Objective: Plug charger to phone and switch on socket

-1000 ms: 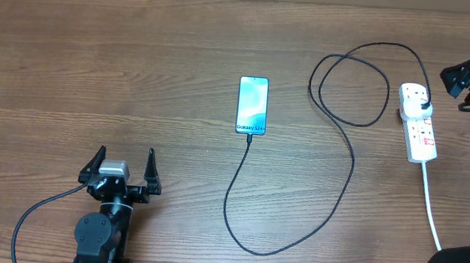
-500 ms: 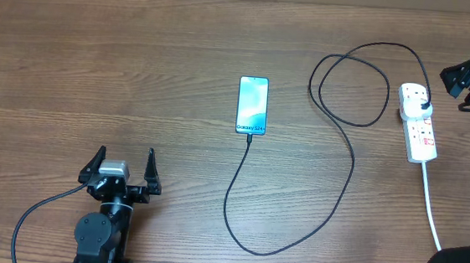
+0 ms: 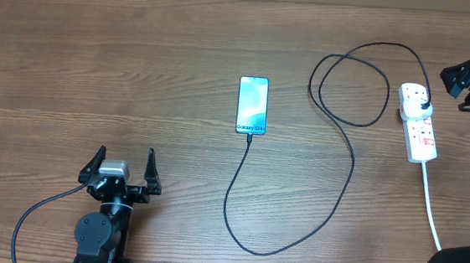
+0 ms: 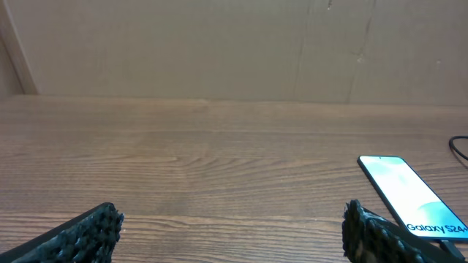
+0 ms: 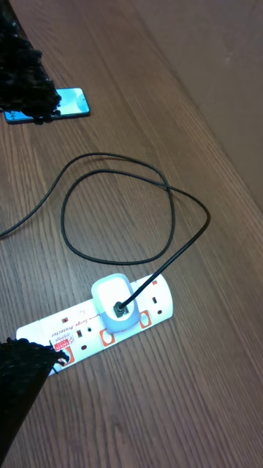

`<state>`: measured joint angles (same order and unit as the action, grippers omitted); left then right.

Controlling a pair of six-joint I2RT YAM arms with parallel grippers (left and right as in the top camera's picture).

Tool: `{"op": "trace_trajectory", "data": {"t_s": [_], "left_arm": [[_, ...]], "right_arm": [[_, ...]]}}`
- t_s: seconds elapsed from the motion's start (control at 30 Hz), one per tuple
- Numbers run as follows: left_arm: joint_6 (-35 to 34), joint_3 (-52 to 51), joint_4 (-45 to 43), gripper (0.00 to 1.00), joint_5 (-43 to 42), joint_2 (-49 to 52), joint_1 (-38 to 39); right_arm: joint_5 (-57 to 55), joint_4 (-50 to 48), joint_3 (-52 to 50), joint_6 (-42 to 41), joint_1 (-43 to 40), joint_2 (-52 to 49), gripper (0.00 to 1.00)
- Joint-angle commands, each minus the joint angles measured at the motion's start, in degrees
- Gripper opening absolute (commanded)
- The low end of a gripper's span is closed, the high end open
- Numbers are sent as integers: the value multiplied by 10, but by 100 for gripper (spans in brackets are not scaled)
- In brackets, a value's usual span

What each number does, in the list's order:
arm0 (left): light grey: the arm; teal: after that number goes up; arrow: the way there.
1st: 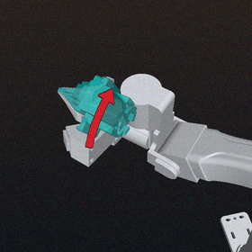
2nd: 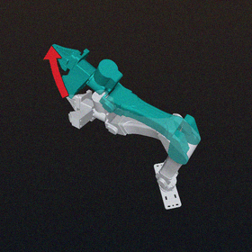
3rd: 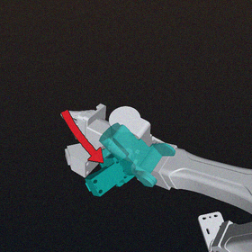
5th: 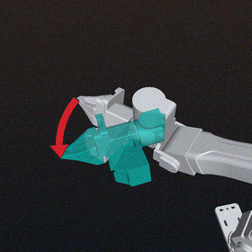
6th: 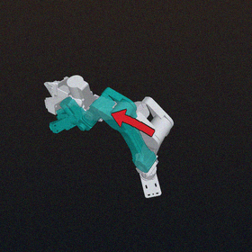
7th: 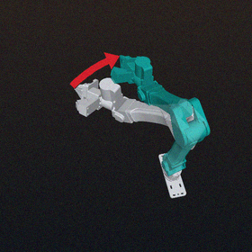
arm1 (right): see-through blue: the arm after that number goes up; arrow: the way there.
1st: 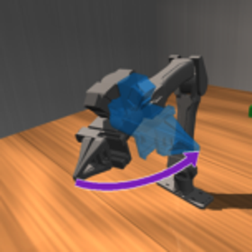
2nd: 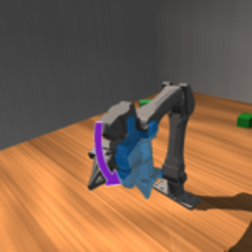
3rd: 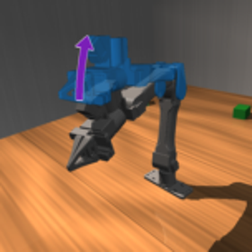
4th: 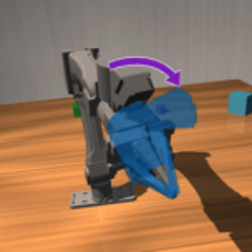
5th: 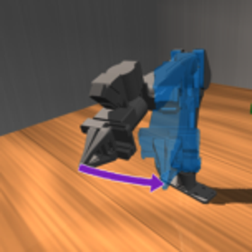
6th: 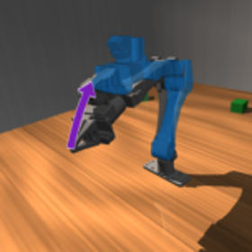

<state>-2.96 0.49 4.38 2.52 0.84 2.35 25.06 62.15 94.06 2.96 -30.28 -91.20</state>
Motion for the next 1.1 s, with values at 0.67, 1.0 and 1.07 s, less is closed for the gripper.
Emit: {"op": "trace_trajectory", "data": {"t_s": [0.67, 1.0, 1.07], "left_arm": [[9, -2, -1, 100, -5, -6, -5], [9, -2, -1, 100, -5, -6, -5], [9, -2, -1, 100, -5, -6, -5]], "right_arm": [[-2, -9, 2, 0, 2, -1, 100], [-16, -71, -56, 0, 51, 50, 100], [-27, -101, -87, 1, 65, 71, 100]]}}
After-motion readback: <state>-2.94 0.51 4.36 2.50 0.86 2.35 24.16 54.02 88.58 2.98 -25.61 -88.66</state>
